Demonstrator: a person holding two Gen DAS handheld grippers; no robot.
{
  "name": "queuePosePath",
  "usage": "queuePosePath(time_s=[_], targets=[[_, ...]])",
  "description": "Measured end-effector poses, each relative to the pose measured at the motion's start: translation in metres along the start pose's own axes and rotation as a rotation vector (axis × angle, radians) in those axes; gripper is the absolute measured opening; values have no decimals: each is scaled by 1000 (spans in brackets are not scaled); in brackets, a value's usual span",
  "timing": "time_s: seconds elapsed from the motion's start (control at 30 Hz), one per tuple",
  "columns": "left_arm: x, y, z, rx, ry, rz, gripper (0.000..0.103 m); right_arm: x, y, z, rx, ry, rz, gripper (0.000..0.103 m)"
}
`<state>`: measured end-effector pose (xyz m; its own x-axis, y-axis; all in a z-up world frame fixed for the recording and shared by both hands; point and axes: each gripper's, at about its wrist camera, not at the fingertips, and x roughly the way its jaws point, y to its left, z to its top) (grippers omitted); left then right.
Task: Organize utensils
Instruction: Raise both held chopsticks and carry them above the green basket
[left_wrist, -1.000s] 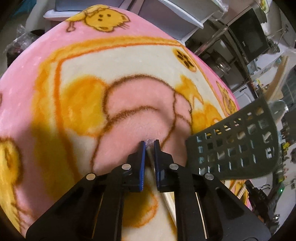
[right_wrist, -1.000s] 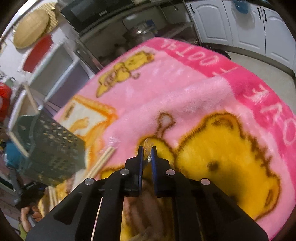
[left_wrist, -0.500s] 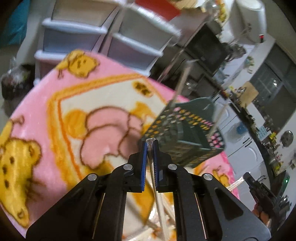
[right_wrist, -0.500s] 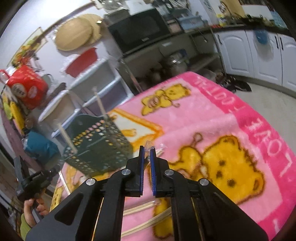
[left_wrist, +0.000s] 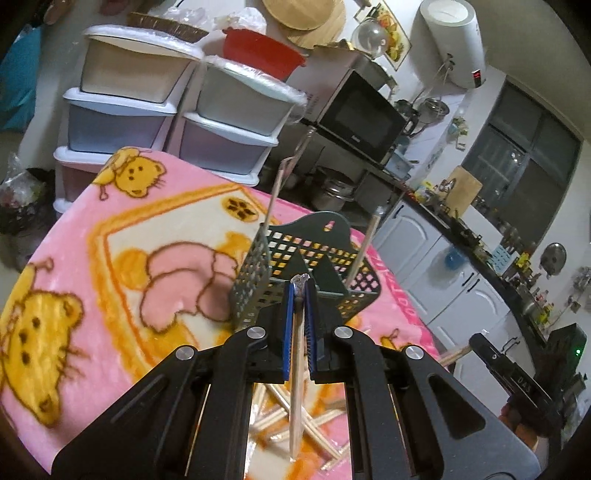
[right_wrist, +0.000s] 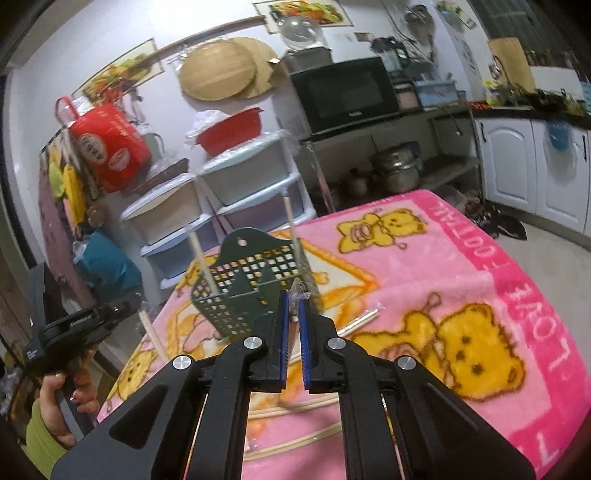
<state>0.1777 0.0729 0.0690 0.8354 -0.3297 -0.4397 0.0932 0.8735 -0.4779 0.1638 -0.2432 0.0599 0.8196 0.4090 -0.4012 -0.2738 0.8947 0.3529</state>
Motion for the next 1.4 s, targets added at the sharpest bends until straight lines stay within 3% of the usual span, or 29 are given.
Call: queuePosePath(time_s=[0.37,0.77,1.4], targets=[[-25,-24,7,47,-62,-50,3,-21,27,11,-58,-49,51,5],[-39,-53,39,103,-151,-87,3,-34,59,42,-136,-124,90,5],[-46,-82,113,177,-355,3,3,-4,111,113,-203,-218,166,5]])
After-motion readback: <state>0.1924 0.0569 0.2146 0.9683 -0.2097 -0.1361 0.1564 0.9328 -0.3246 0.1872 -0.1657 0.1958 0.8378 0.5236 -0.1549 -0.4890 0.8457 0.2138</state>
